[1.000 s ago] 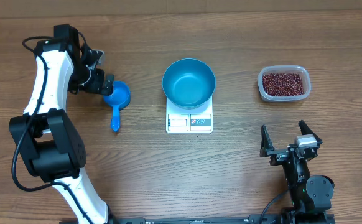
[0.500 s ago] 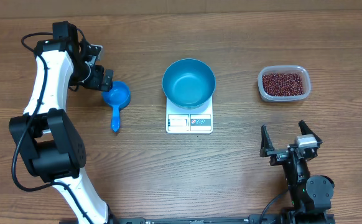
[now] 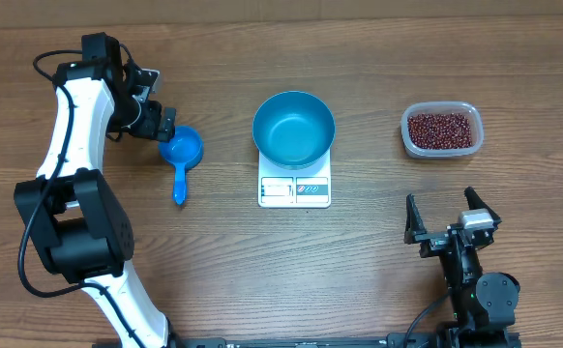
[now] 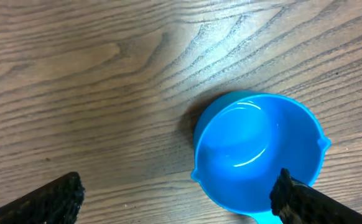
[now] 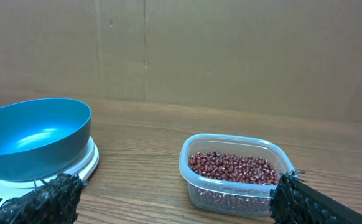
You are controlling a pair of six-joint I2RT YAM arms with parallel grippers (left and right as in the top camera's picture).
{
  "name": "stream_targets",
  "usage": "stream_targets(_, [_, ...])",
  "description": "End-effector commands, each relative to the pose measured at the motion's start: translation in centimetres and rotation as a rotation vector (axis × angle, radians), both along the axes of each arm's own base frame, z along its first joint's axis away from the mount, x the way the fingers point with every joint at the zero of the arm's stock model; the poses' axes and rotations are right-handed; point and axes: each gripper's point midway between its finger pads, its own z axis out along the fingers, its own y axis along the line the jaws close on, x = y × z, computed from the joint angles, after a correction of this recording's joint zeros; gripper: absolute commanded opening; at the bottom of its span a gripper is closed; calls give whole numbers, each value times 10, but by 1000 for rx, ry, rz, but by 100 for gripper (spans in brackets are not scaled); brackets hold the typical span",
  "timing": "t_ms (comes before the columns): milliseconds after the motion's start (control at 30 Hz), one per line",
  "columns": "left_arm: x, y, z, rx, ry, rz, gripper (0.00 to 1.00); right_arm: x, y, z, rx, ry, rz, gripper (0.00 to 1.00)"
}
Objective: Scoop item into bowl and weigh 150g on scale
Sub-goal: 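Reach the left gripper forward and down over the blue scoop, then close the left gripper on the blue scoop's cup rim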
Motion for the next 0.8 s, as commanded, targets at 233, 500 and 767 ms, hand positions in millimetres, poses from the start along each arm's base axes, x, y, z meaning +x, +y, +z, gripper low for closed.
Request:
stream_targets(233, [-7, 1, -17, 3, 26, -35, 100, 0, 1, -3, 0, 0, 3, 100])
stream_targets(500, [-16, 0, -43, 1, 44, -46, 99, 0, 1, -3, 0, 0, 3, 100])
stream_targets(767, [-15, 0, -46, 3, 36, -46, 100, 0, 1, -3, 0, 0, 3, 100])
